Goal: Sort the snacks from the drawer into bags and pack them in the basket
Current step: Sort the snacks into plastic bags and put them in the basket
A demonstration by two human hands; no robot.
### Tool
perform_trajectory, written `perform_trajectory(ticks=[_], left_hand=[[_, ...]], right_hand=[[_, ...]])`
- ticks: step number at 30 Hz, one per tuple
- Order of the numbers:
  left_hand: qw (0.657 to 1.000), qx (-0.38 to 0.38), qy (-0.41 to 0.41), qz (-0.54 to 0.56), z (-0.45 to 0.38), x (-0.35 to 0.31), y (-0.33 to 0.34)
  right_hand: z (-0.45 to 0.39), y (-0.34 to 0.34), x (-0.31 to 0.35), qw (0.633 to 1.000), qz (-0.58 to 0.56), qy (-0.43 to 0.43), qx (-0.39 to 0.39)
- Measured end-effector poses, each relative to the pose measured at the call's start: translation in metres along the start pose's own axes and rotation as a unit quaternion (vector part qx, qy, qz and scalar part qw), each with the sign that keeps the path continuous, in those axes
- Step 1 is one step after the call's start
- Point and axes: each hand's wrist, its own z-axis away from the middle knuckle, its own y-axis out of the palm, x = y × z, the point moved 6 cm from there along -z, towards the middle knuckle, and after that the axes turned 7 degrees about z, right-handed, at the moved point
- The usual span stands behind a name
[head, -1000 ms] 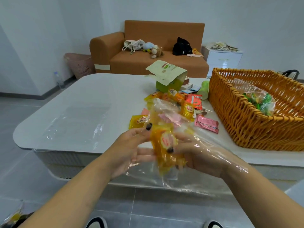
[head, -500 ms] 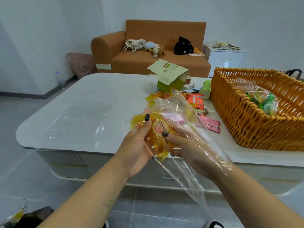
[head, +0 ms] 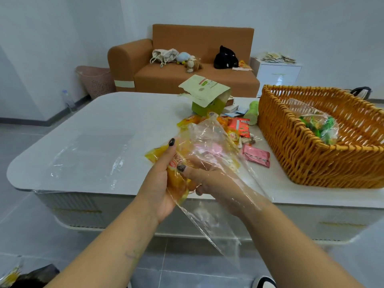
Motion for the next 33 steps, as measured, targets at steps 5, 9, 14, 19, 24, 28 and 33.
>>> perform_trajectory(ticks=[5, 9, 14, 19, 24, 28, 33], left_hand=[[0.996, -0.071, 0.035, 0.046, -0.006, -0.025, -0.015], [0.975, -0.157, 0.114, 0.109, -0.007, -0.063, -0.042], [0.947, -0.260, 0.158, 0.107, -0.003, -0.093, -0.089], [0.934, -0.297, 0.196, 0.044, 0.010, -0.125, -0.113], [0.932, -0.307, 0.181, 0.062, 0.022, -0.136, -0.128], [0.927, -0.316, 0.183, 0.086, 0.024, -0.142, -0.132], [0.926, -0.316, 0.182, 0.099, 0.020, -0.145, -0.135]], right_hand=[[-0.016, 0.003, 0.011, 0.999, -0.024, -0.032, -0.003], [-0.028, -0.027, 0.023, 0.998, -0.011, -0.031, -0.052], [-0.051, -0.057, -0.008, 0.966, 0.113, -0.017, -0.233], [-0.086, -0.034, -0.029, 0.896, 0.362, -0.079, -0.245], [-0.126, 0.010, -0.032, 0.843, 0.514, -0.085, -0.131], [-0.138, 0.019, -0.050, 0.813, 0.566, -0.014, -0.137], [-0.118, 0.019, -0.035, 0.820, 0.533, -0.081, -0.190]])
